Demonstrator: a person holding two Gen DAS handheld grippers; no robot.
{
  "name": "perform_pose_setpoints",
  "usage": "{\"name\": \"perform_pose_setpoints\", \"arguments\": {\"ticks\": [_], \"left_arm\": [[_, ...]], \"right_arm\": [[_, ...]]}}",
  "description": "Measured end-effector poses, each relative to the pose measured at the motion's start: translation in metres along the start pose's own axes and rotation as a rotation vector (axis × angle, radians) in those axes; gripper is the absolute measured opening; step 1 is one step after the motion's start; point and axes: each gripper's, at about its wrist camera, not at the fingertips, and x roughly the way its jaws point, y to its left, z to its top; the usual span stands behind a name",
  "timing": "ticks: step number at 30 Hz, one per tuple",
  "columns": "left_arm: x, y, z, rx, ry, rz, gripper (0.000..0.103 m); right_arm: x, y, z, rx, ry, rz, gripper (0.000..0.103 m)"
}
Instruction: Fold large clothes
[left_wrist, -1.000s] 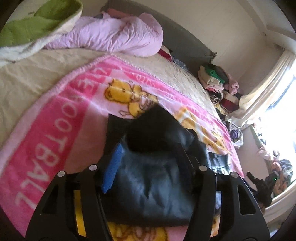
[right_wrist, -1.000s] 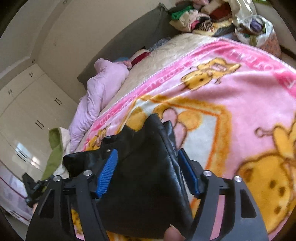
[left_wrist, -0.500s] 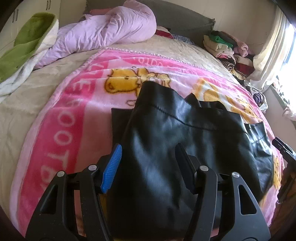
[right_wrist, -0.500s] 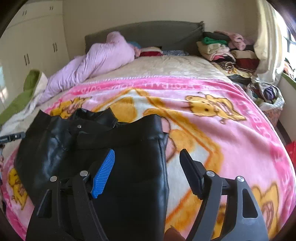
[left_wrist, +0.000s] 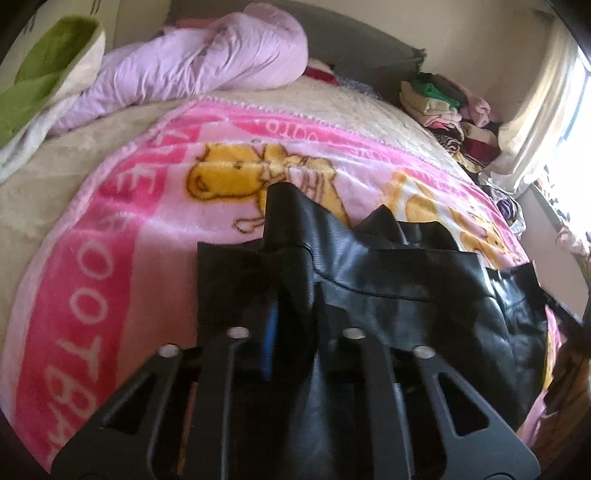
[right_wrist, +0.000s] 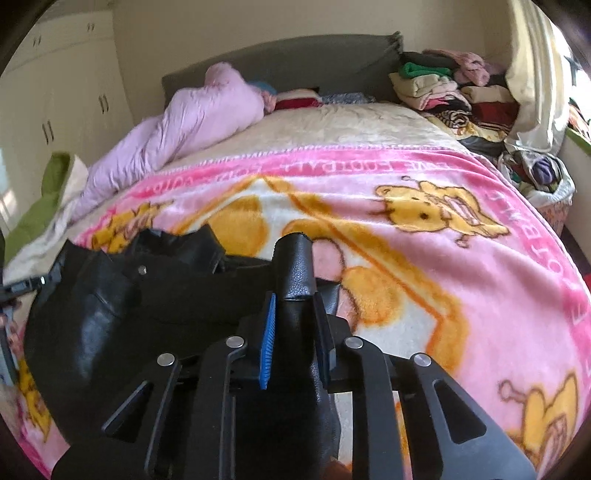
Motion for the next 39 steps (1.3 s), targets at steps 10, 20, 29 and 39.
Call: {"name": "perform_pose_setpoints", "arguments": {"ticks": [10, 20, 29, 39], "left_arm": [[-0.06, -0.002, 0.017, -0.045, -0.203, -0.009, 0.001], [0.006, 0.007, 0.012, -0.066, -0.094, 0.111, 0.005], [0.031, 0.018, 0.001, -0.081, -0.04, 0.153, 0.017], [0.017, 0.008, 0.002, -0.029, -0.036, 0.164, 0.051]], "right_arm": [[-0.037, -0.009, 0.033, 0.142, -0.152, 0.127, 0.016], [0.043, -0.012, 0.019, 0.168, 0.032, -0.04, 0.016], [0.067, -0.014, 0.006, 0.174, 0.104, -0.088, 0.018], [0.051, -0.012, 0.009, 0.166, 0.102, -0.087, 0.03]]}}
